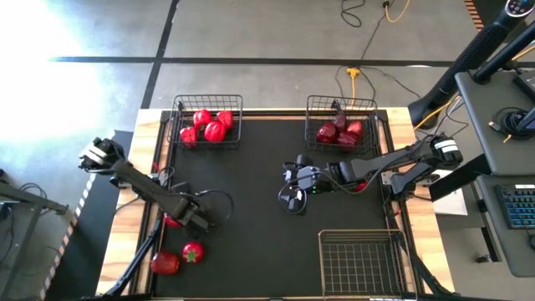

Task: Sort produce into baskets
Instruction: Put the tomato into the gold wire basket

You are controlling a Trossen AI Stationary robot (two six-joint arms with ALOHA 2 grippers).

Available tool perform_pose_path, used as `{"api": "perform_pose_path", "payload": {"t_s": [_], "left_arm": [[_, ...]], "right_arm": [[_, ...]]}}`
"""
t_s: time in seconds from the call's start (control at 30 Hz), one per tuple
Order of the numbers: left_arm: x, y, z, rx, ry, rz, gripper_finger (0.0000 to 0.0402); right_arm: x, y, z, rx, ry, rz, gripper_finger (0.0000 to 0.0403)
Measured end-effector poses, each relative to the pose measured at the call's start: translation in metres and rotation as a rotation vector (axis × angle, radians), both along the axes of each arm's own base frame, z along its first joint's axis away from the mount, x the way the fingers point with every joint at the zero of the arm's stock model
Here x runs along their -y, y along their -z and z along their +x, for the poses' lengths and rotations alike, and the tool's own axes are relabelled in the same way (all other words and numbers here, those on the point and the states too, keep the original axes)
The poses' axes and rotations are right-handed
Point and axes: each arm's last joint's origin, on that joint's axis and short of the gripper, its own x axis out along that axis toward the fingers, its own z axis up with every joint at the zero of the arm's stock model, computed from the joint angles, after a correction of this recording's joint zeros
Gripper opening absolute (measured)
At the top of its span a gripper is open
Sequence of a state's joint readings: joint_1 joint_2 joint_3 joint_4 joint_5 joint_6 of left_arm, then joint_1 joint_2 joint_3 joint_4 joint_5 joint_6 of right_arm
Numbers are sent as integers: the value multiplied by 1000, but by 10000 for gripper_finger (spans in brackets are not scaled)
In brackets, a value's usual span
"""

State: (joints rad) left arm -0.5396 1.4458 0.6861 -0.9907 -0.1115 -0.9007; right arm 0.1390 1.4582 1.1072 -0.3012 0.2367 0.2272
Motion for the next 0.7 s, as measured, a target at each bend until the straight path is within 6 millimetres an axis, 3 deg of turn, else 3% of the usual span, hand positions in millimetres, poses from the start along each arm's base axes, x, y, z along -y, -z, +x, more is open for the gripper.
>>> {"api": "perform_pose_path", "payload": {"t_s": [0.23,0.53,0.7], "left_arm": [[7,4,22,187,135,64,239],[20,-1,71,702,309,-34,234],[16,3,91,959,357,0,234]], "right_arm": [[0,0,0,0,0,0,373],[0,0,0,0,-1,0,373],[0,5,-2,-14,-4,1,373]]}}
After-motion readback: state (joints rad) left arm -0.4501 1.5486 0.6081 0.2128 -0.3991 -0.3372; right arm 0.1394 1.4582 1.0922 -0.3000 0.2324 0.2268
